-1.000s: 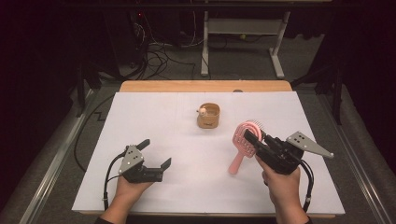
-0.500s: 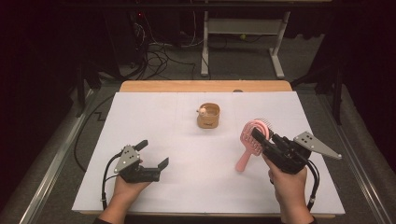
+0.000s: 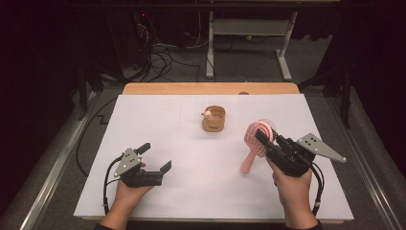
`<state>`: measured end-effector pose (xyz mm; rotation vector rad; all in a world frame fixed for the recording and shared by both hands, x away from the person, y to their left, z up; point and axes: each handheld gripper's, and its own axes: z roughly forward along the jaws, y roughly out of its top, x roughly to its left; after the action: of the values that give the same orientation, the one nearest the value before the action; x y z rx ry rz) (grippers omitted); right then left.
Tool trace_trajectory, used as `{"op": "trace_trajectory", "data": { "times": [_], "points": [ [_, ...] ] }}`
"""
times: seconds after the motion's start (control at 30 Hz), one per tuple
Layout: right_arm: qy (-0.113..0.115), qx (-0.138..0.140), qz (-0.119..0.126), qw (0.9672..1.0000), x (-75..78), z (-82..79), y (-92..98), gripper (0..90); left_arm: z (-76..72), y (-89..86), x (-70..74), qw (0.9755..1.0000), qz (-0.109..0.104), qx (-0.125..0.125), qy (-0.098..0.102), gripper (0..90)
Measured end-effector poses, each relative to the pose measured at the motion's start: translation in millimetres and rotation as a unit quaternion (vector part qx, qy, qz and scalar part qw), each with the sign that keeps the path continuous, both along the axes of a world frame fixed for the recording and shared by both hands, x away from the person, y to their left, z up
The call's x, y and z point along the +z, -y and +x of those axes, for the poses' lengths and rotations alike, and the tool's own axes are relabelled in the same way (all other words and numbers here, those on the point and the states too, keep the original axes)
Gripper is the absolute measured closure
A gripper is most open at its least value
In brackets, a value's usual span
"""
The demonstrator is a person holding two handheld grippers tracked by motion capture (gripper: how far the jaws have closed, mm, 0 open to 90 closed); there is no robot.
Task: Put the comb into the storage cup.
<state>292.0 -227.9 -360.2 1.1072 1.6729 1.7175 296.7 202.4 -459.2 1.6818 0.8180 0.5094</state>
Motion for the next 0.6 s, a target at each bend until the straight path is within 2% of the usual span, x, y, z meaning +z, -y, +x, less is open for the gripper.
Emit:
{"op": "trace_trajectory", "data": {
  "times": [0.13, 0.33, 0.6],
  "points": [
    [0.004, -0.001, 0.004, 1.0000, 1.7, 3.0, -1.8, 66.8, 0.3, 0.2, -0.1, 1.0000, 0.003, 0.001, -0.001, 0.0],
    [0.004, -0.003, 0.008, 1.0000, 3.9, 13.3, -4.7, 66.7, 0.1, 2.6, -1.1, 0.9998, 0.019, -0.005, 0.001, 0.0],
    [0.010, -0.011, -0.001, 0.9999, 10.2, 26.2, -9.4, 66.7, -0.6, 2.8, 0.3, 0.9998, 0.019, -0.008, 0.004, 0.0]
  ]
}}
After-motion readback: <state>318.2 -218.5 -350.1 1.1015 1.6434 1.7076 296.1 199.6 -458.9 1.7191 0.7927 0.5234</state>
